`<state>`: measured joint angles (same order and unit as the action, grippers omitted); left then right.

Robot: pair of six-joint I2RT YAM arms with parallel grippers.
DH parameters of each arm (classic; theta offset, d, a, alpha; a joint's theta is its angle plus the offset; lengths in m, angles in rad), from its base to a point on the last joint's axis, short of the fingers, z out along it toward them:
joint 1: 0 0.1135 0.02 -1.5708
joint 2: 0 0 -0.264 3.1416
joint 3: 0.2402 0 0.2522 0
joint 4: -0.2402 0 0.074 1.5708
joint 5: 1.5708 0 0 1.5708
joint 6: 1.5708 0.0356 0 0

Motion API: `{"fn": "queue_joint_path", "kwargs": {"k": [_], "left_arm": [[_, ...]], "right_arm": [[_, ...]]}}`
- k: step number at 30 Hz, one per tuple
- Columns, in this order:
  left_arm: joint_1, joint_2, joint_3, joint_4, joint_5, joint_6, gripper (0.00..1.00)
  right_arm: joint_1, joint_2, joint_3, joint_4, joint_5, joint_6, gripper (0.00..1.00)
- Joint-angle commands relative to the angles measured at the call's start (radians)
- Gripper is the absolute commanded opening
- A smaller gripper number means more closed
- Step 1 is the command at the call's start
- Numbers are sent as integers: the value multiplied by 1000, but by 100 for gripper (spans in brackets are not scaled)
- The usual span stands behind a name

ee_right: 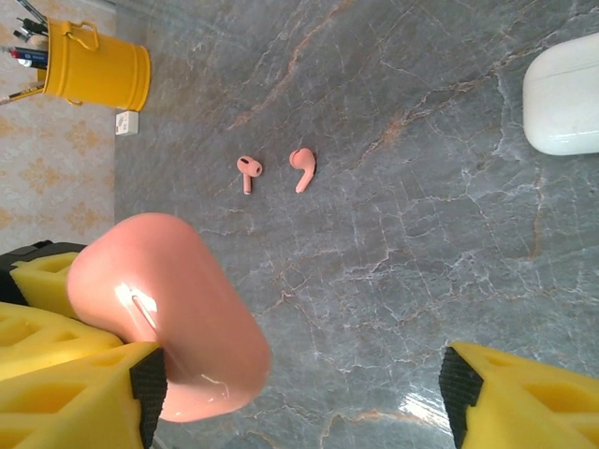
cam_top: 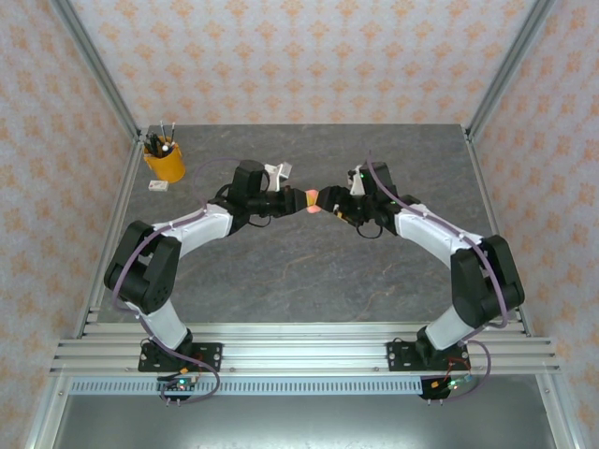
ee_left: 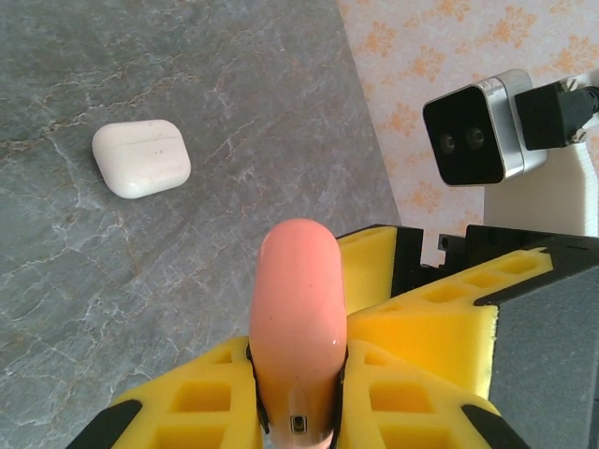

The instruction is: Insert the wireless bluetooth earbuds into the charging case

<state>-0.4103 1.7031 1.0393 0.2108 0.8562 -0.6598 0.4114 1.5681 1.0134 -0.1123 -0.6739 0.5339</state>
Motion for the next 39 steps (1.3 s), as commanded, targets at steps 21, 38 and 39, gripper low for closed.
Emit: {"fn": "queue_joint_path", "kwargs": {"k": [21,38,39], "left_arm": [[-1,-109,65,-62,116,78,0],[-2,-36,138,-49,205,46,0],[-1,-31,143,-47,207,43,0]], "right_arm": [[-112,-122,-107,44,-78,2,70],[-172,-102,-87,168,-423,-46,59],[-172,-99,-84,165,-428,-49,59]]}}
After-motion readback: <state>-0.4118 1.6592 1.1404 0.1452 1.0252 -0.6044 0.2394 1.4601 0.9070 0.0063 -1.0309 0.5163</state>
